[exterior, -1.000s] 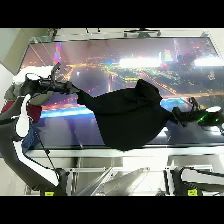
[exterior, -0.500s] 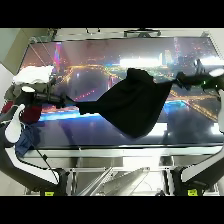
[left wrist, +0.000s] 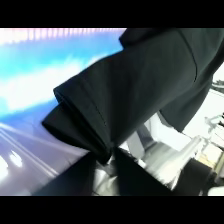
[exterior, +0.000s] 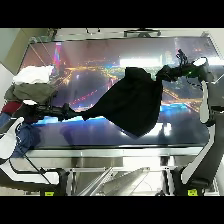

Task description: Fold the shirts.

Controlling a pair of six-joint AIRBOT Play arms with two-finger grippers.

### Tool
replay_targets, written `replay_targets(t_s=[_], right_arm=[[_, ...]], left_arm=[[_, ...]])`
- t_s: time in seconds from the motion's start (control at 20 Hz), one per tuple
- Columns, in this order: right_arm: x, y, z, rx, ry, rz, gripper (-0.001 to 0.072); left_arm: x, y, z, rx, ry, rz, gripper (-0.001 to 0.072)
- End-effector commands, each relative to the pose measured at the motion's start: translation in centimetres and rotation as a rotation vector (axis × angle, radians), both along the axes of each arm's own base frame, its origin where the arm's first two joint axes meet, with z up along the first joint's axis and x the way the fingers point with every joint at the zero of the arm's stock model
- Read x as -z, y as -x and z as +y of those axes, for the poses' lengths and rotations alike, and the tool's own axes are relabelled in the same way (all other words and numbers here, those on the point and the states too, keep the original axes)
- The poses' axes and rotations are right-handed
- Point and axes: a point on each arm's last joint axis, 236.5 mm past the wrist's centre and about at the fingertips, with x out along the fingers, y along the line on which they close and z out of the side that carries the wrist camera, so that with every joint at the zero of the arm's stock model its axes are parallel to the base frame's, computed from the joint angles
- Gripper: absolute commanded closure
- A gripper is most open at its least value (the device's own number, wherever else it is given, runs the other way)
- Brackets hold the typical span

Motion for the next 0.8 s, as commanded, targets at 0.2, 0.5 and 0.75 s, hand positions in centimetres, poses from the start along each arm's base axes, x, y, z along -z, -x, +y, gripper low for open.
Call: replay_targets(t_s=[0.2, 0.5, 0.75], right_arm=[[-4.8, 8.3, -6.0, -0.041, -0.170, 0.214, 0.0281], [-2.1, 21.9, -4.4, -0.083, -0.104, 0.520, 0.0281], [2.7, 32.1, 0.9, 0.058, -0.070, 0.554, 0.0277]], left_arm=[[-5.8, -7.5, 6.7, 0.035, -0.270, -0.292, -0.0008], [-7.1, -4.8, 0.3, 0.396, -0.219, -0.402, -0.0004], [-6.2, -3.3, -4.6, 0.590, -0.188, -0.456, -0.0004]])
